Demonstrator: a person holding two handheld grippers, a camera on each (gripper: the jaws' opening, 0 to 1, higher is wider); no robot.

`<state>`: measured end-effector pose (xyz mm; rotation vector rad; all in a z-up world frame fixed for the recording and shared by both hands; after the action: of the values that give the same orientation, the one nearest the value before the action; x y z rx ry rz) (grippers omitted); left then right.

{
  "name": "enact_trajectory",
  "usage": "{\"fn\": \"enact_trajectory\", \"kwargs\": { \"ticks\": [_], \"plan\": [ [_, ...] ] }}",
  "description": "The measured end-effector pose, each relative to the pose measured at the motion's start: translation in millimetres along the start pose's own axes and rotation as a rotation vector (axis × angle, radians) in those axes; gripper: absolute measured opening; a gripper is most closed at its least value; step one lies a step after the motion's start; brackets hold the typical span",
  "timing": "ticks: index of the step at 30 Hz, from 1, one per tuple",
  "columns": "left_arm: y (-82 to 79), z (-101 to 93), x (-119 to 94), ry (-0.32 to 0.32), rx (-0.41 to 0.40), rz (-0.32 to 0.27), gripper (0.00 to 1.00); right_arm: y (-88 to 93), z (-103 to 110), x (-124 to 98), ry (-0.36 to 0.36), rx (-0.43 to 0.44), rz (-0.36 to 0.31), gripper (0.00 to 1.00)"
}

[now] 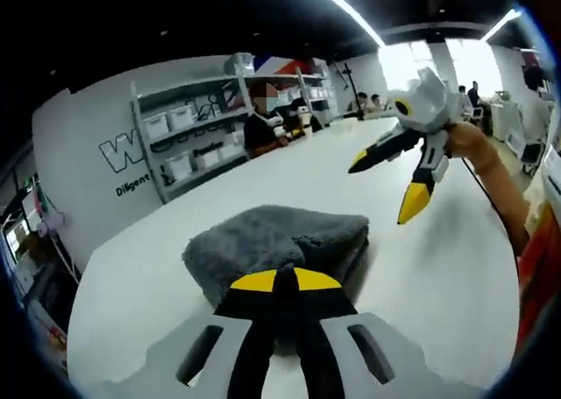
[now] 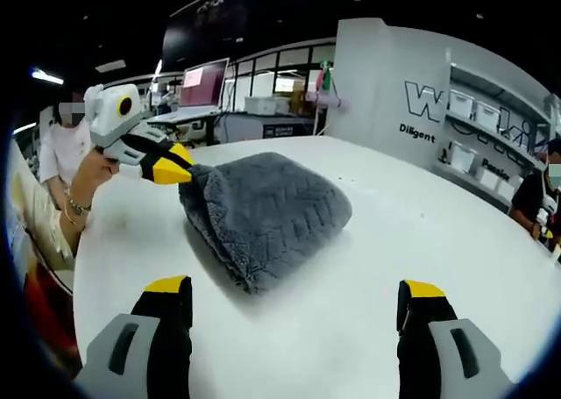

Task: Fold the towel on the table until its edges align and the towel forms a compact rectangular stack.

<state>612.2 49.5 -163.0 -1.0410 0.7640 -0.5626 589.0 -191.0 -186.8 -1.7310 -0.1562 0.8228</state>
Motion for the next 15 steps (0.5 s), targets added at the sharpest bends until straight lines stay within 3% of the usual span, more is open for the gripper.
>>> {"fn": "enact_trajectory", "kwargs": {
  "ticks": [5, 11, 15],
  "plan": [
    [4.6, 2.3, -4.4, 0.003, 0.027, 0.002, 0.03, 1.0, -0.3, 0.4, -0.007, 0.014, 0.002, 0.99],
    [0.4, 4.1, -16.6, 0.007, 0.191, -0.011, 0.02, 3.2, -2.4, 0.9, -0.004, 0.026, 0.007, 0.99],
    [9.4, 2.9, -13.6, 0.023, 0.260, 0.055, 0.02, 4.8, -2.4, 1.3, -0.007, 0.031, 0.015, 0.99]
  ]
}}
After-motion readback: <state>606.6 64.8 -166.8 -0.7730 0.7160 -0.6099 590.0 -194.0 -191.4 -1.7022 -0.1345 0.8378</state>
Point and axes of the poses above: the point that each gripper's makers call its tool centre point, and the gripper's own axes: x roughly forward along the fingers, z roughly to its left, y roughly out of its underside, the point moved 6 cm from there along -x, roughly backward along the fingers, and after that the axes turned 2 degrees about -z, right-handed, at the moved point
